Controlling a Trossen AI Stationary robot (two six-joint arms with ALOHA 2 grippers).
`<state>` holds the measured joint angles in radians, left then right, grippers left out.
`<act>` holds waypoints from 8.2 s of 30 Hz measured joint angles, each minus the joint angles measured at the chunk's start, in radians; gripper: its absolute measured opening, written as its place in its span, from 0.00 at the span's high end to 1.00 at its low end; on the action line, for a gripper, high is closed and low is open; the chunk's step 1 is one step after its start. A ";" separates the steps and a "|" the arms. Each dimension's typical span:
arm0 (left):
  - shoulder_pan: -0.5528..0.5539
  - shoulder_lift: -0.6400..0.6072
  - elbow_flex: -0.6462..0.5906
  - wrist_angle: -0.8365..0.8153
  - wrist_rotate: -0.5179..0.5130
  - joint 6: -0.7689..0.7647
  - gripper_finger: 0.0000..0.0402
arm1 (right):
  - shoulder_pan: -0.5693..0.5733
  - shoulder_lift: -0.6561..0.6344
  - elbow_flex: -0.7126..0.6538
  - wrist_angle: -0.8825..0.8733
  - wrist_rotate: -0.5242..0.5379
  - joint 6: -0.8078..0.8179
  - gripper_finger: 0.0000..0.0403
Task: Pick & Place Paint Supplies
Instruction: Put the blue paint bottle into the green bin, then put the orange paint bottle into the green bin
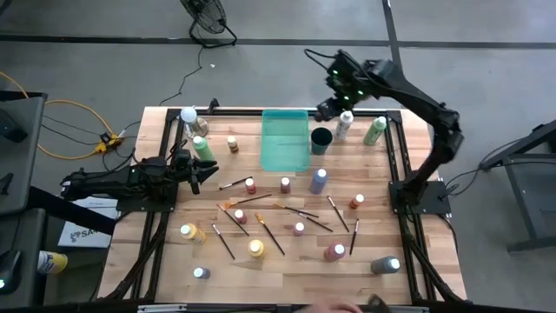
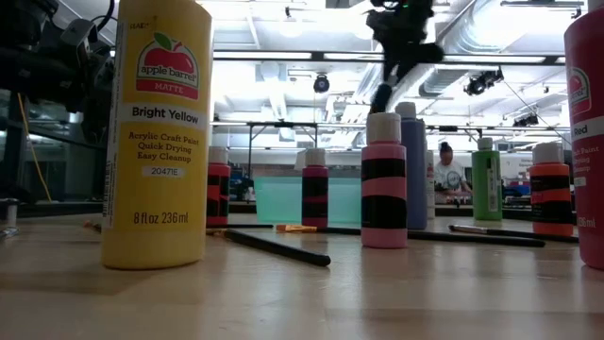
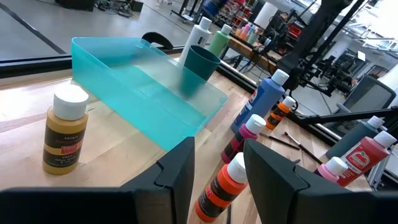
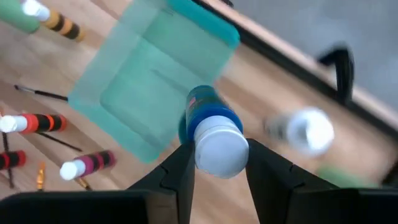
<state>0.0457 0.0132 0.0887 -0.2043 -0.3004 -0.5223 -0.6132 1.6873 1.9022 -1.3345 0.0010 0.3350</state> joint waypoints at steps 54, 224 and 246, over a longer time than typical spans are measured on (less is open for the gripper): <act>0.000 0.000 0.000 0.001 0.000 0.000 0.66 | -0.021 0.613 0.289 0.066 0.128 0.055 0.71; 0.000 0.000 0.000 0.001 0.001 0.000 0.66 | 0.369 -0.301 -0.238 -0.042 0.101 0.282 0.71; 0.000 0.000 0.000 0.001 0.001 0.000 0.66 | 0.111 0.295 0.036 0.167 0.020 0.226 0.70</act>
<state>0.0456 0.0134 0.0887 -0.2031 -0.2996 -0.5223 -0.5024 1.9824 1.9385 -1.1670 0.0211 0.5614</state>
